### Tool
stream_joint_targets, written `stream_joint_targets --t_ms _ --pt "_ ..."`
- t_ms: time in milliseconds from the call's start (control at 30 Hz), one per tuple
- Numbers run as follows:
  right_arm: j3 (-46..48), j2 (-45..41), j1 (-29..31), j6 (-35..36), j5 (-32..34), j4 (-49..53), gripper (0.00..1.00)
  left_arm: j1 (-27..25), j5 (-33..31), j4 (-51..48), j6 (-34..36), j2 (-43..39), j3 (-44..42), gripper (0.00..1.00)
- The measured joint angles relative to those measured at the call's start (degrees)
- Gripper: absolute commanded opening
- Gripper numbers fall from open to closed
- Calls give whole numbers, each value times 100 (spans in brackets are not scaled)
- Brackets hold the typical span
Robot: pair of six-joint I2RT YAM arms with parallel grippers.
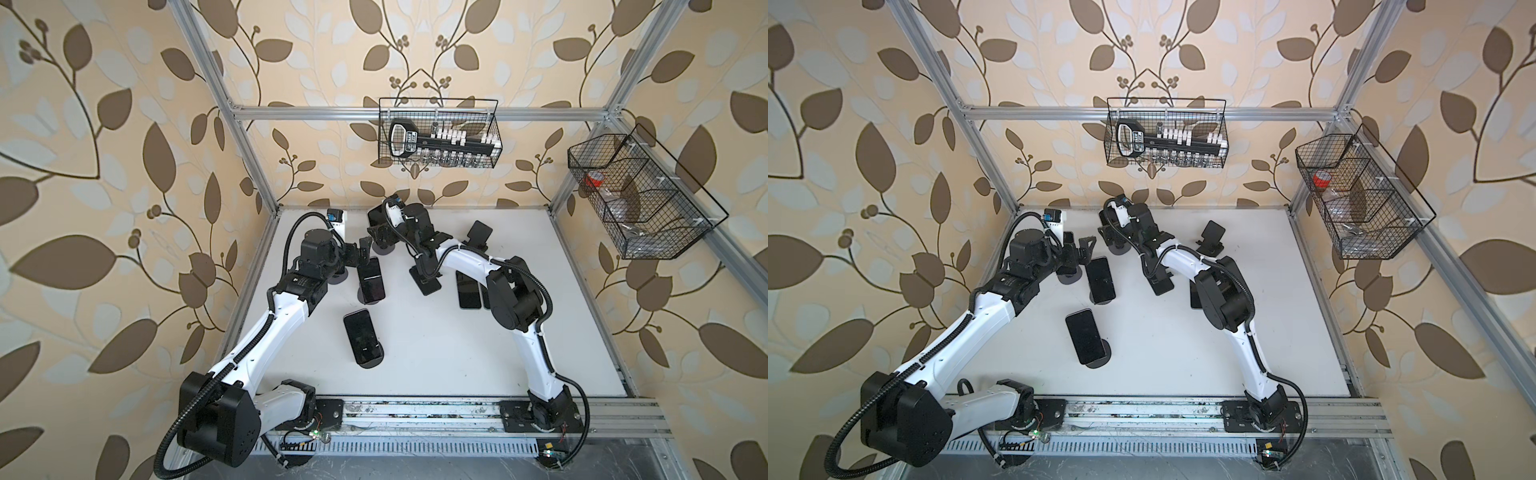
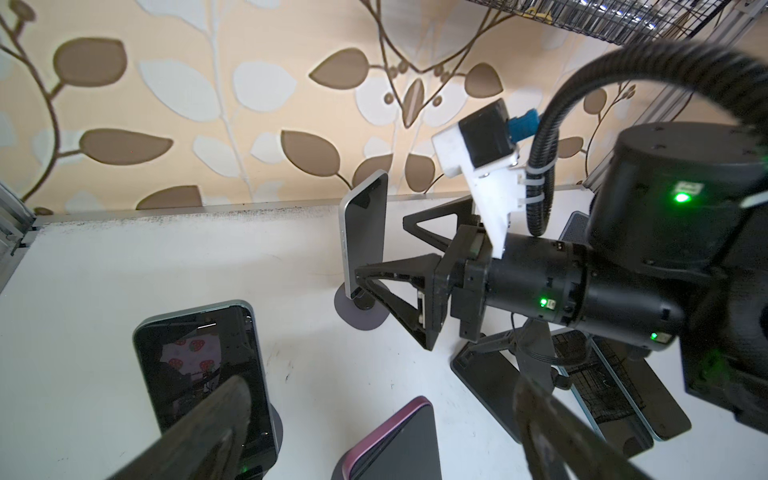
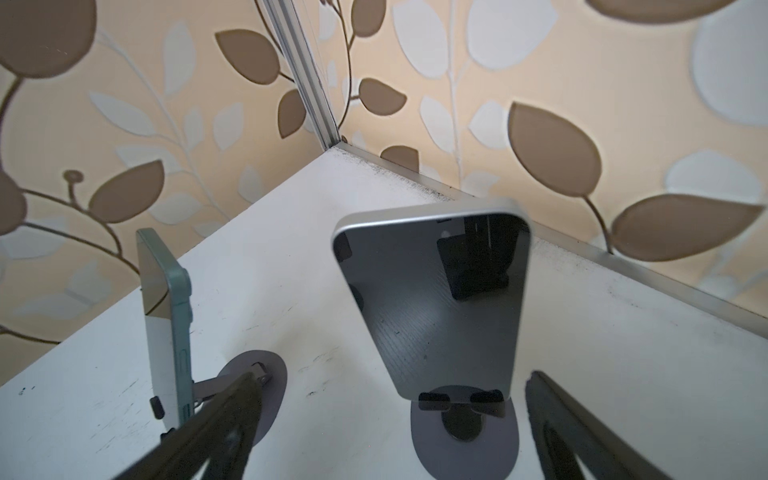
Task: Remove the phone from the phone stand
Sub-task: 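Close the right gripper on the top edge of the upright phone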
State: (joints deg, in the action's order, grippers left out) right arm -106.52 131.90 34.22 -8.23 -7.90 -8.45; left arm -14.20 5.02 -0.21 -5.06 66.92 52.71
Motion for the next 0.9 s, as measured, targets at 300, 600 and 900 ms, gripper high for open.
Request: stream_joint_targets --t_ms 300,600,900 --pt "0 79 -26 254 -7 -304 100 0 -358 0 -26 -9 -46 99" --pt "-11 361 -26 404 -2 -664 100 0 -503 -20 -24 109 -46 99" --pt "-415 765 -26 470 125 -787 99 0 -505 -79 -24 109 -46 99"
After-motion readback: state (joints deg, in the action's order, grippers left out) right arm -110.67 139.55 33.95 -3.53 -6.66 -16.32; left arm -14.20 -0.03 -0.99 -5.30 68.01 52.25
